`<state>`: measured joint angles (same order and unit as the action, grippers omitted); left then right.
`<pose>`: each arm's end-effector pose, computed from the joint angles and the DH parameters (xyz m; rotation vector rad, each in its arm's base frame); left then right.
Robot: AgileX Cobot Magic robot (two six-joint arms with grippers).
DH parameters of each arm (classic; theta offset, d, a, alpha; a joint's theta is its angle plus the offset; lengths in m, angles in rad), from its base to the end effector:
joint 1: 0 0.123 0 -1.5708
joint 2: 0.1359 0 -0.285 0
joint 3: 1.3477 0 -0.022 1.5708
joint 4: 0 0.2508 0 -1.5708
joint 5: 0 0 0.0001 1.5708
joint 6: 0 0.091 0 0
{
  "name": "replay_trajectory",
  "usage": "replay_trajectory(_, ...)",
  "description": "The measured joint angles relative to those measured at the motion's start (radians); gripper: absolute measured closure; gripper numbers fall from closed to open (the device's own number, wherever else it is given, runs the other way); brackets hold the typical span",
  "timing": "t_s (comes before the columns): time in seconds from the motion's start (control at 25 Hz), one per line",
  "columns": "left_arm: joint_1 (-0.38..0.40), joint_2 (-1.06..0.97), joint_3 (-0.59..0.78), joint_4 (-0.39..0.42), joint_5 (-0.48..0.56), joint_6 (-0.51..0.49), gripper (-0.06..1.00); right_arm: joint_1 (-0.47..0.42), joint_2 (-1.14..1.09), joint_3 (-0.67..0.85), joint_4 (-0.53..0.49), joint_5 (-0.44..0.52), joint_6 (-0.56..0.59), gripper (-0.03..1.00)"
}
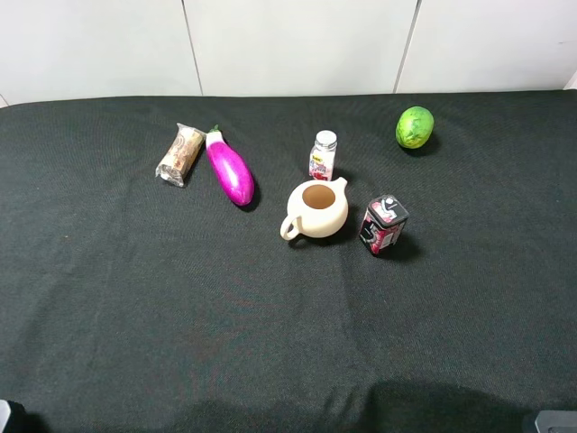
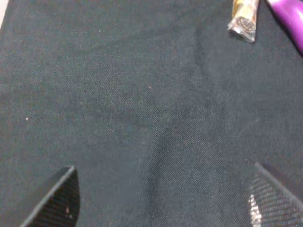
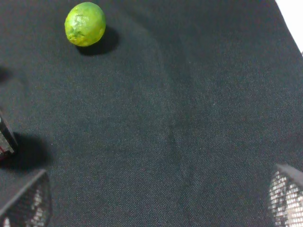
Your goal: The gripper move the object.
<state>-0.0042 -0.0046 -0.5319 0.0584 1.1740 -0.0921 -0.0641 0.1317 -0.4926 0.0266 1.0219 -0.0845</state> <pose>-0.0144 0.0050 0.2771 -0.1012 2.1172 0.0133 0.0181 0.0009 0.2774 -0.0202 2.1447 -0.0543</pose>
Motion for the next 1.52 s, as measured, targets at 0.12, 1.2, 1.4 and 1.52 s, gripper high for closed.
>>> replay_trajectory(0.12,-0.032,-0.003,0.004,0.001,-0.019,0.037,0.18,0.0,0.0,0.0,0.0,0.0,0.0,0.27)
replay_trajectory(1.2,-0.063,-0.004,0.042,0.011,-0.109,0.055,0.18,0.0,0.0,0.0,0.0,0.0,0.0,0.27)
replay_trajectory(1.4,-0.063,-0.004,0.042,0.011,-0.109,0.056,0.18,0.0,0.0,0.0,0.0,0.0,0.0,0.27)
replay_trajectory(1.52,-0.063,-0.004,0.042,0.011,-0.109,0.056,0.18,0.0,0.0,0.0,0.0,0.0,0.0,0.27)
